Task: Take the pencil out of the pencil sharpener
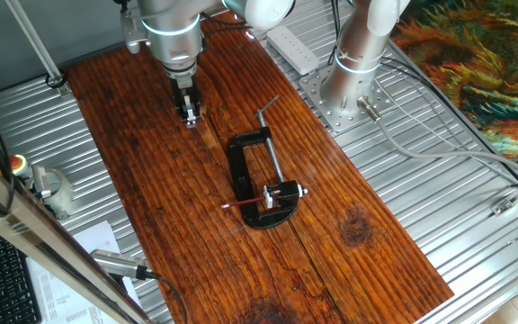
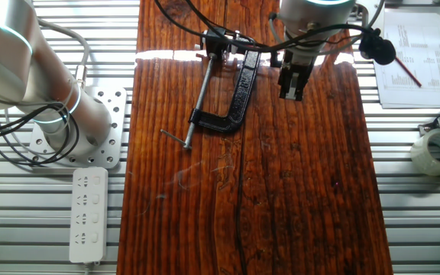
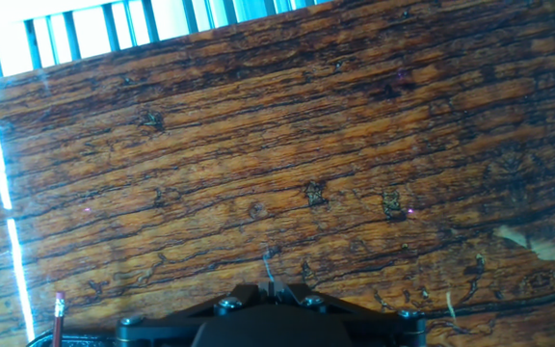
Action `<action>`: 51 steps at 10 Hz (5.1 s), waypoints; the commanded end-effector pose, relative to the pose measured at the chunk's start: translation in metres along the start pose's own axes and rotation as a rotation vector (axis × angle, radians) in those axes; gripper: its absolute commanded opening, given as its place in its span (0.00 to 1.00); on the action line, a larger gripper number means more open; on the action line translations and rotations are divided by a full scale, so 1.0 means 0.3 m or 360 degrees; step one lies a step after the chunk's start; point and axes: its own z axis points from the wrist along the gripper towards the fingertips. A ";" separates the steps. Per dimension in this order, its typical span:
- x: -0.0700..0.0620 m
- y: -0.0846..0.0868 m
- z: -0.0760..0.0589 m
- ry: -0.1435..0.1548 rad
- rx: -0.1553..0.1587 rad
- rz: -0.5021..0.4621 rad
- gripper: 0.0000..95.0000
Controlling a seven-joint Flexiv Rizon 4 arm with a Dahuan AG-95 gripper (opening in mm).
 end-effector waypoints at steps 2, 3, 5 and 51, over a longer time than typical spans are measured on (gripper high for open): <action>0.000 0.000 0.000 0.0011 0.0001 0.0004 0.00; 0.000 0.000 0.000 0.0011 0.0002 0.0004 0.00; 0.000 0.000 0.000 0.0010 0.0001 0.0005 0.00; -0.025 0.058 0.034 -0.0023 -0.0012 0.0019 0.00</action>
